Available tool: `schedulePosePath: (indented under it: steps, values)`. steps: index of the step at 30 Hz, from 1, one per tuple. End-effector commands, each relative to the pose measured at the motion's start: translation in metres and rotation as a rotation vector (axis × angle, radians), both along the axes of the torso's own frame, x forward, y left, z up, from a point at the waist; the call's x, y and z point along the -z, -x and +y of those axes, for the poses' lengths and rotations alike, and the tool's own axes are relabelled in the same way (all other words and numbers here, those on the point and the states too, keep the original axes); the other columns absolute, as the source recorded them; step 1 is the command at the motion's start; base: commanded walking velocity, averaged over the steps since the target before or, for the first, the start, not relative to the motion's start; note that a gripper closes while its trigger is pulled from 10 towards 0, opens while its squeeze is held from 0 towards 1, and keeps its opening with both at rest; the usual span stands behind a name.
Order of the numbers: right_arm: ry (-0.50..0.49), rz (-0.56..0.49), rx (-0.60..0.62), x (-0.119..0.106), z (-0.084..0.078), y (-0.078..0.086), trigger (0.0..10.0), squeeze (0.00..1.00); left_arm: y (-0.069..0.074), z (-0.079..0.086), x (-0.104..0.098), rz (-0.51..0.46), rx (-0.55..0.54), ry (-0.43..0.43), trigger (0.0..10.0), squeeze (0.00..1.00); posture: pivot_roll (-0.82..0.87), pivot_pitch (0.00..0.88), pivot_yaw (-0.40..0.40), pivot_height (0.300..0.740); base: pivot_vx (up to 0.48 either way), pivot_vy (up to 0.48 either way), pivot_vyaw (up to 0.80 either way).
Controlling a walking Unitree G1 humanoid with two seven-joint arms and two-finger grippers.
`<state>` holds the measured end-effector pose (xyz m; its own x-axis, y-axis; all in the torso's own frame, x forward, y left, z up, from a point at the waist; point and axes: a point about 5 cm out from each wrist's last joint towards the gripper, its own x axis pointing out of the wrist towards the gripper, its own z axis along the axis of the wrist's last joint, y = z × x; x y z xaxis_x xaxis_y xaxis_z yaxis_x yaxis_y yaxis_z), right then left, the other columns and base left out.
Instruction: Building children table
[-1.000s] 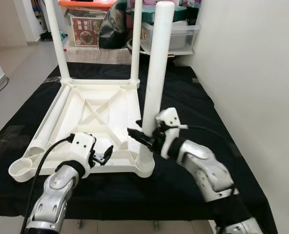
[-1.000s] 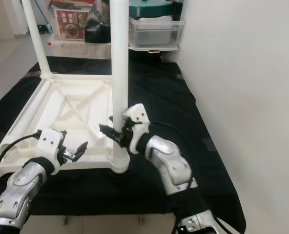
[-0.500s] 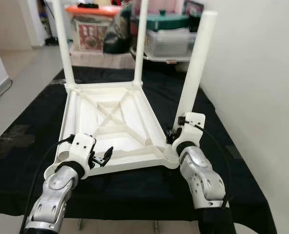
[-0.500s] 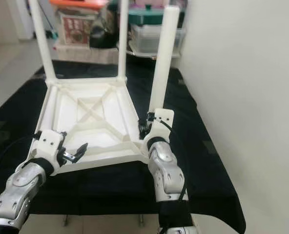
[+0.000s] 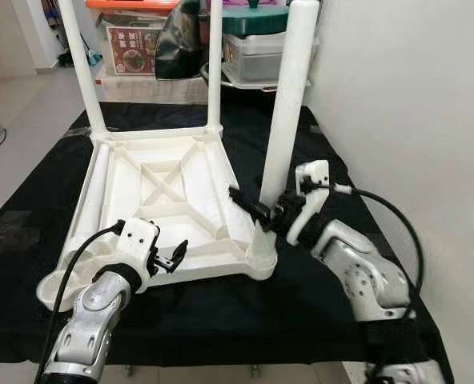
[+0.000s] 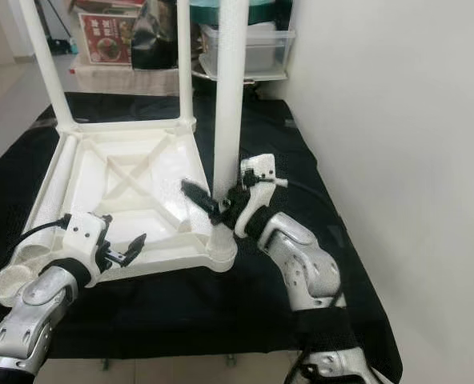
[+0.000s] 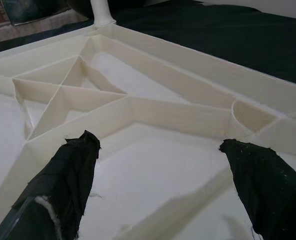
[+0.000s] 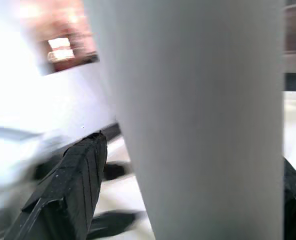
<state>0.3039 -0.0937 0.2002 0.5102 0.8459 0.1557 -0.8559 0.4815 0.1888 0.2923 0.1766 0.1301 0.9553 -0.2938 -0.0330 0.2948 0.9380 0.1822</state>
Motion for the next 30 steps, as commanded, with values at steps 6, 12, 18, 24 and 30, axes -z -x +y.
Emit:
schedulePosePath:
  steps: [6,12,18,24,30]
  values:
    - [0.074,0.142,0.019,0.032,0.025,-0.002,0.0,0.00,0.002,0.004,0.004,0.014,-0.009,-0.013,10.0,0.00,0.12,0.000,-0.077,0.740,0.000,0.000,0.00]
    - [0.278,0.446,0.972,0.083,-0.047,-0.041,0.0,0.00,0.000,0.004,0.003,0.013,-0.003,-0.016,10.0,0.00,0.11,0.000,-0.068,0.740,0.000,0.000,0.00]
    - [0.255,0.437,1.158,0.074,-0.059,-0.025,0.0,0.00,-0.001,0.001,0.004,0.013,0.004,-0.015,10.0,0.00,0.10,0.000,-0.059,0.740,0.000,0.000,0.00]
    - [0.125,0.273,0.898,0.043,-0.015,-0.018,10.0,0.24,-0.001,-0.001,0.004,0.017,0.015,-0.015,10.0,0.00,0.09,0.000,-0.048,0.740,0.000,0.000,0.00]
    - [0.040,0.210,0.589,0.022,0.003,-0.021,10.0,1.00,-0.003,0.001,0.002,0.013,0.012,-0.017,10.0,0.00,0.10,0.000,-0.054,0.740,0.000,0.000,0.00]
